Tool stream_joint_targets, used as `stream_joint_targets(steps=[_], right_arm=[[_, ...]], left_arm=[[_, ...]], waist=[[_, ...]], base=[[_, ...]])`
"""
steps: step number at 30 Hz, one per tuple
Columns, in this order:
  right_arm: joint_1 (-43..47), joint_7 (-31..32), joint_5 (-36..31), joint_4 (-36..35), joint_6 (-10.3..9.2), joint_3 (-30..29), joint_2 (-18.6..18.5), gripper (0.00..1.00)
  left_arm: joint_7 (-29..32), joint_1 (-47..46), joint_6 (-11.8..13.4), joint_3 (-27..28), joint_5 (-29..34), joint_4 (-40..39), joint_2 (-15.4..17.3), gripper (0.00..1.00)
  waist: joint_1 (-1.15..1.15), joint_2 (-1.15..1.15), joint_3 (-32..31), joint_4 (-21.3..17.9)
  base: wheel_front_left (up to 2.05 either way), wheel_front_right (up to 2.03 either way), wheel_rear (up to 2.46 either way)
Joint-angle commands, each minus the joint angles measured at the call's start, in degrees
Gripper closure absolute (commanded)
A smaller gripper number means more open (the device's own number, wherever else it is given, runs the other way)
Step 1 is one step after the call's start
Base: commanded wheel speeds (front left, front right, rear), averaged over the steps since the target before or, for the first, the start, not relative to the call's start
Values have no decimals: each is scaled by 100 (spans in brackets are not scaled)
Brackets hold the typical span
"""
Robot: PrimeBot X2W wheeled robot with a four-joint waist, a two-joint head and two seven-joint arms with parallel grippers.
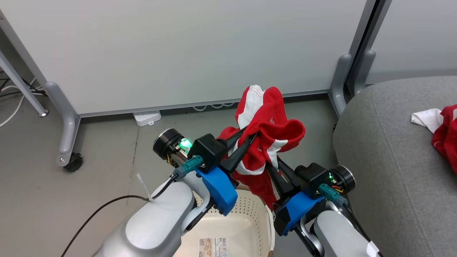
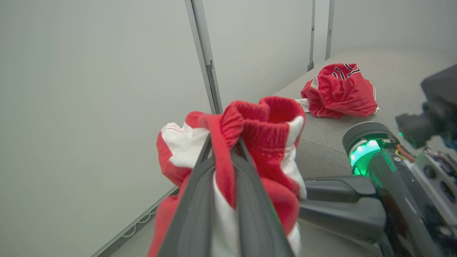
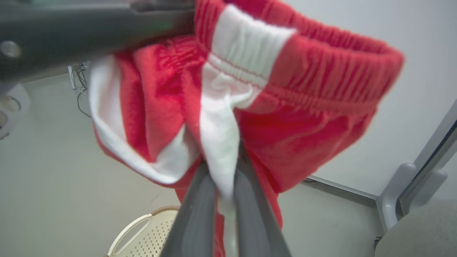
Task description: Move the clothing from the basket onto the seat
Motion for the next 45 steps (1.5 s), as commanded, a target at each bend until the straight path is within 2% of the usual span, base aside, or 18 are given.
stream_joint_targets(steps=[1, 7, 8, 9, 10, 29, 36, 45], right_arm=[[-82, 1, 28, -37, -6, 19, 23, 100], [-50, 1, 82, -60, -6, 33, 24, 100], [-40, 1, 86, -64, -6, 36, 24, 100], [-40, 1, 86, -64, -6, 36, 24, 100], [-37, 1, 86, -69, -6, 38, 24, 100], [-72, 1, 175, -171, -6, -123, 18, 100], [-157, 1, 130, -339, -6, -396, 16, 100], [-171, 0, 69, -609, -6, -864, 18, 100]], left_arm=[[-25, -84, 27, -6, -16, 19, 33, 100], [-20, -99, 30, -39, -52, 59, 29, 100], [-24, -106, 49, -40, -45, 65, 32, 45], [-24, -106, 49, -40, -45, 65, 32, 45], [-37, -114, 72, -44, -31, 68, 33, 0], [-72, -196, 140, -112, -53, 48, 89, 0], [-29, -234, 142, -151, -51, -80, 133, 0], [52, -302, 136, -259, 4, -226, 222, 0]], waist=[[0, 0, -2, -9], [0, 0, -22, -29], [0, 0, -22, -33], [0, 0, -22, -33], [0, 0, -20, -38], [0, 0, 99, -232], [0, 0, 297, -609], [0, 0, 591, -1371]], base=[[0, 0, 0], [0, 0, 0], [0, 0, 0], [0, 0, 0], [0, 0, 0], [0, 0, 0], [0, 0, 0], [0, 0, 0]])
